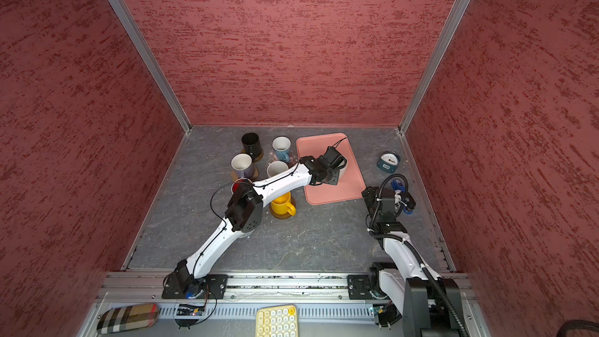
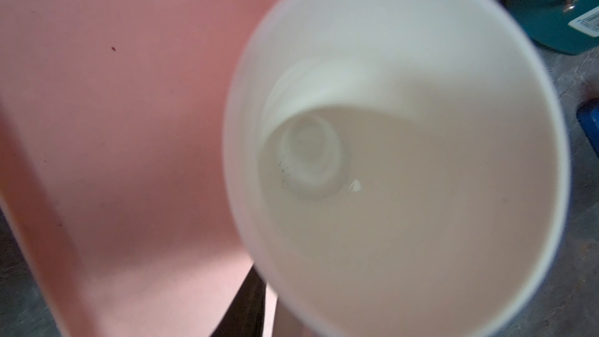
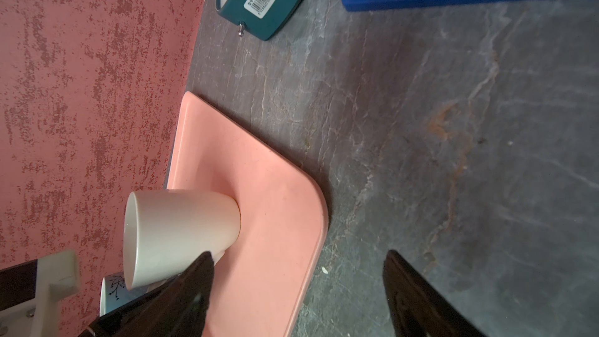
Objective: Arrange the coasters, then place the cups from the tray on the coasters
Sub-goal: 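Grasp the white mug's handle with the left gripper and lift it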
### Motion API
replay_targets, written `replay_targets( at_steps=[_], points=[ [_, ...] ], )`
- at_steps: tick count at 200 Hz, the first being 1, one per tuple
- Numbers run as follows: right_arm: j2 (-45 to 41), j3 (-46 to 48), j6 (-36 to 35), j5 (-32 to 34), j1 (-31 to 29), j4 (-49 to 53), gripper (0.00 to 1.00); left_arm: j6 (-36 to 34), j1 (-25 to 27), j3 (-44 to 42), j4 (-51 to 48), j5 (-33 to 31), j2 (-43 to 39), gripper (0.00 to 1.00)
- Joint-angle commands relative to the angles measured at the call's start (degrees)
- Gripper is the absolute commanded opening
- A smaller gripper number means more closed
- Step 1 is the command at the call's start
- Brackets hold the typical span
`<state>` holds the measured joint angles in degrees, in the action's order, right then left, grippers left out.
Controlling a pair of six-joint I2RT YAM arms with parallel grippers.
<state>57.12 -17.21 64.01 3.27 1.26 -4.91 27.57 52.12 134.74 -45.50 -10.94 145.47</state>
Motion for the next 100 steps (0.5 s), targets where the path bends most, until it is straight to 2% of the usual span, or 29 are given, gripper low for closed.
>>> replay_targets(
  at_steps=[1,74,89,100],
  points=[
    [0.0,-1.4,-0.4,1.1,-0.4,-2.2,0.83,-0.7,-0.4,1.7,0.4,0.2,1.3,0.31],
    [-0.3,-0.7,-1.7,0.9,-0.6,-4.1,0.83,-2.3,-0.1,1.8,0.3,0.2,0.4,0.05],
    [-0.3,0.6,-3.5,-0.8,-0.6,-8.0,0.83,-2.7,0.1,1.8,0.2,-0.2,-0.2,0.00],
    [-0.3,1.9,-5.1,-2.5,-0.6,-12.0,0.83,-3.0,0.3,1.8,0.1,-0.6,-0.5,0.00]
  ],
)
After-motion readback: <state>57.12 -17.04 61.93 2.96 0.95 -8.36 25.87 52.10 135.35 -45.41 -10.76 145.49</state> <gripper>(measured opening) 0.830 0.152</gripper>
